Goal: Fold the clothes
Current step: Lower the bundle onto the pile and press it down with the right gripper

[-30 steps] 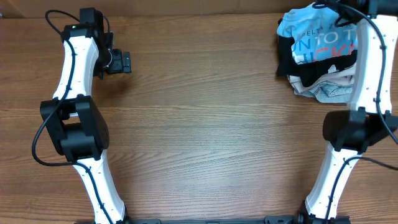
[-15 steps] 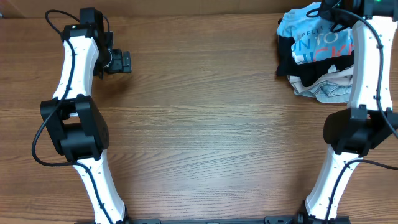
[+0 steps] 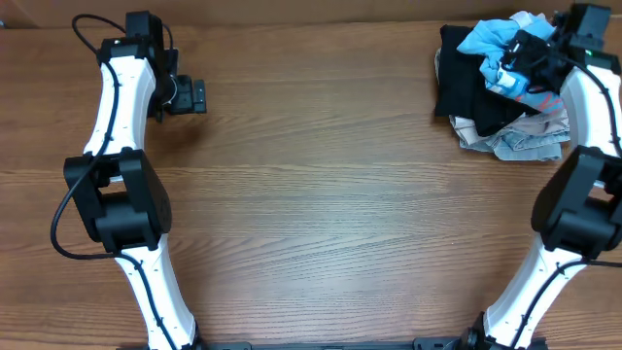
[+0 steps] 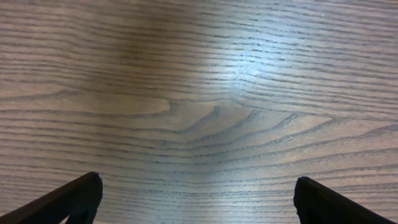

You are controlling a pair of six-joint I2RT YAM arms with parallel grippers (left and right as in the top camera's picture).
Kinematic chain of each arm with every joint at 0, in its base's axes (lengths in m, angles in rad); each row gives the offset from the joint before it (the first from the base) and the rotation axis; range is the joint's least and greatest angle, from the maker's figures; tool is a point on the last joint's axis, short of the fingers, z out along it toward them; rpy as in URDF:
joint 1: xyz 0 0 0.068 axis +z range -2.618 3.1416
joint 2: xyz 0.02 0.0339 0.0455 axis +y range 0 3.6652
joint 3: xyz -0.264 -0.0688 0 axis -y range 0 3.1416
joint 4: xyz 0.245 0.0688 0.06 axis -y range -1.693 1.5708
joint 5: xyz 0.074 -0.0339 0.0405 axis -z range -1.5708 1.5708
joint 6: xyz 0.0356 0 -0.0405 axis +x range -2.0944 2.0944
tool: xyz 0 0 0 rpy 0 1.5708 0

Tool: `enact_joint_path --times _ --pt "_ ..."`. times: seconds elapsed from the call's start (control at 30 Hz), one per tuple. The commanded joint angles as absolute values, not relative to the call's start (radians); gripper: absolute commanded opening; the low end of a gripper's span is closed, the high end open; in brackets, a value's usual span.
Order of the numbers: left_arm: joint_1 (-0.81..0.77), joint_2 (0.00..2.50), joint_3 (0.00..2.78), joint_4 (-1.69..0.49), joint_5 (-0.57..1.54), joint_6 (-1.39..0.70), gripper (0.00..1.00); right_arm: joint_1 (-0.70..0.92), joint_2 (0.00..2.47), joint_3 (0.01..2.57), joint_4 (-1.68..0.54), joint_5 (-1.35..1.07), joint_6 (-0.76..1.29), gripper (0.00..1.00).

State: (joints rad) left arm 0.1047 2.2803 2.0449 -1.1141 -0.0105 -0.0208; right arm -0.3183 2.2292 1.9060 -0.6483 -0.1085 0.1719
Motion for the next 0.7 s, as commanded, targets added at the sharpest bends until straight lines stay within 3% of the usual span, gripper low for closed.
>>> enact_joint_path --times 0.0,0.33,0.67 --pt "0.099 2.276 2.049 -1.109 0.001 -0.030 1.00 -0.353 2.326 1.790 -0.713 -0.154 0.204 1.00" --pt "0.099 2.276 2.049 -1.110 -0.003 -0.030 1.00 -0.321 2.321 2.026 -0.886 -0.263 0.159 1.00" --pt "0.099 2.276 2.050 -1.110 -0.010 -0.027 1.00 -0.301 2.310 2.729 -1.342 -0.263 0.159 1.00"
